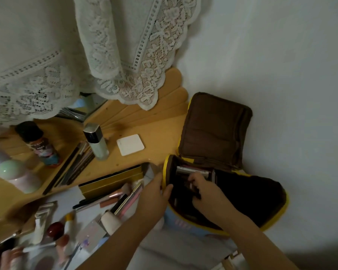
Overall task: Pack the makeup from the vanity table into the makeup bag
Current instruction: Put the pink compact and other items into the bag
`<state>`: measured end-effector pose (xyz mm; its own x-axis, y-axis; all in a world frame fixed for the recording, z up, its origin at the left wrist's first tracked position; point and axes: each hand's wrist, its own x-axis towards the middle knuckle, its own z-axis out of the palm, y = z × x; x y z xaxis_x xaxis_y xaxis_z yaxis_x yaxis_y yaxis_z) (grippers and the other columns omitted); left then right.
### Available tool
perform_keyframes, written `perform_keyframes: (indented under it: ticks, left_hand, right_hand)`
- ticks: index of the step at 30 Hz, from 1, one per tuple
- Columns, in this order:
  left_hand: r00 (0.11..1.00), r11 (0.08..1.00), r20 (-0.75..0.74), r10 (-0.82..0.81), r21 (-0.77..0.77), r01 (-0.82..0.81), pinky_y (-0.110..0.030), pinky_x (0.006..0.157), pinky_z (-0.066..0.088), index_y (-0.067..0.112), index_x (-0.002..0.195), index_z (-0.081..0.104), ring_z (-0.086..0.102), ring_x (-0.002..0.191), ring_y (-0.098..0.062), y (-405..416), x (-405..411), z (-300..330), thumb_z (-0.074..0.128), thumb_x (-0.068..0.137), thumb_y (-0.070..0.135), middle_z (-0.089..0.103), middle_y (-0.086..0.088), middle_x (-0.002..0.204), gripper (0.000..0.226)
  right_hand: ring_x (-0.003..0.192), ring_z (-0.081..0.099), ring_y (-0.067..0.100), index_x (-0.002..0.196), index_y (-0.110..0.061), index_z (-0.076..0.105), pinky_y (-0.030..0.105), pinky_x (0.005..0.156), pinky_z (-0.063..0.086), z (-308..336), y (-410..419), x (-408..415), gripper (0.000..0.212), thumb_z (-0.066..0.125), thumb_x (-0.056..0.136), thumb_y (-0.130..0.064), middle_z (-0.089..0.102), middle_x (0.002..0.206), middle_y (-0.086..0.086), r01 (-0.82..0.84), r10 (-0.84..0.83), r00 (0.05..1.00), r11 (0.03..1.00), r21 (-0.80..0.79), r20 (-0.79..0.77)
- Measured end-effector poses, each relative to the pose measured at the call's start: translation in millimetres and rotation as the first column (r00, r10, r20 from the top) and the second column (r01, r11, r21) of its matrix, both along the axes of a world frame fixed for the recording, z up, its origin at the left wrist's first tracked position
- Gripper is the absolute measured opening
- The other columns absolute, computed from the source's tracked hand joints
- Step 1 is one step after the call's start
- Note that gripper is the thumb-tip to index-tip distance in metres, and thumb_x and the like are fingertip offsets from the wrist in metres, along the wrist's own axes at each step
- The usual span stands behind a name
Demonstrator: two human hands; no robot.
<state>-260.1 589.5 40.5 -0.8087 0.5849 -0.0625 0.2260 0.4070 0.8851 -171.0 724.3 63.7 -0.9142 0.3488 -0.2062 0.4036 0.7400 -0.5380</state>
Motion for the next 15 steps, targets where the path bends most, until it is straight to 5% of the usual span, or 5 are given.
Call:
perform_keyframes:
  ticks: [7, 9, 11, 15]
  left_hand:
    - [1.000, 1.000, -0.002, -0.019, 0.024, 0.019, -0.017, 0.087, 0.044, 0.020, 0.125, 0.051, 0.058, 0.105, -0.011, -4, -4, -8, 0.051, 0.093, 0.013, 0.061, 0.007, 0.103, 0.033]
    - [1.000, 0.999, -0.003, -0.021, 0.033, 0.021, -0.019, 0.089, 0.046, 0.019, 0.125, 0.052, 0.059, 0.105, -0.011, -4, -4, -7, 0.051, 0.093, 0.013, 0.063, 0.004, 0.105, 0.033]
    - [1.000, 1.000, -0.002, -0.013, 0.028, 0.013, -0.020, 0.090, 0.047, 0.019, 0.126, 0.051, 0.058, 0.104, -0.010, -3, -3, -7, 0.051, 0.093, 0.014, 0.064, 0.003, 0.108, 0.034]
    - [1.000, 1.000, 0.028, -0.003, 0.021, 0.002, -0.015, 0.085, 0.045, 0.020, 0.123, 0.054, 0.058, 0.100, -0.007, -2, -3, -5, 0.052, 0.093, 0.014, 0.062, 0.006, 0.101, 0.031]
  right_hand:
    - [0.110, 0.055, 0.034, 0.133, -0.012, 0.043, 0.037, 0.082, 0.047, -37, -5, -1, 0.052, 0.051, 0.083, 0.000, 0.055, 0.122, 0.013, -0.136, 0.087, 0.981, 0.945, 0.298, 0.172]
    - [0.084, 0.064, 0.032, 0.102, -0.007, 0.067, 0.035, 0.060, 0.051, -41, -8, 0, 0.043, 0.074, 0.060, 0.002, 0.062, 0.094, 0.014, -0.100, 0.088, 0.995, 0.899, 0.426, 0.047]
    - [0.053, 0.061, 0.021, 0.060, -0.012, 0.068, 0.024, 0.036, 0.042, -43, -7, 0, 0.044, 0.088, 0.022, -0.004, 0.059, 0.062, 0.005, -0.066, 0.048, 0.998, 0.835, 0.546, 0.046]
    - [0.051, 0.056, 0.027, 0.049, -0.009, 0.064, 0.031, 0.041, 0.045, -42, -9, -1, 0.038, 0.086, 0.019, -0.003, 0.054, 0.055, 0.009, 0.000, -0.037, 0.998, 0.765, 0.644, 0.045]
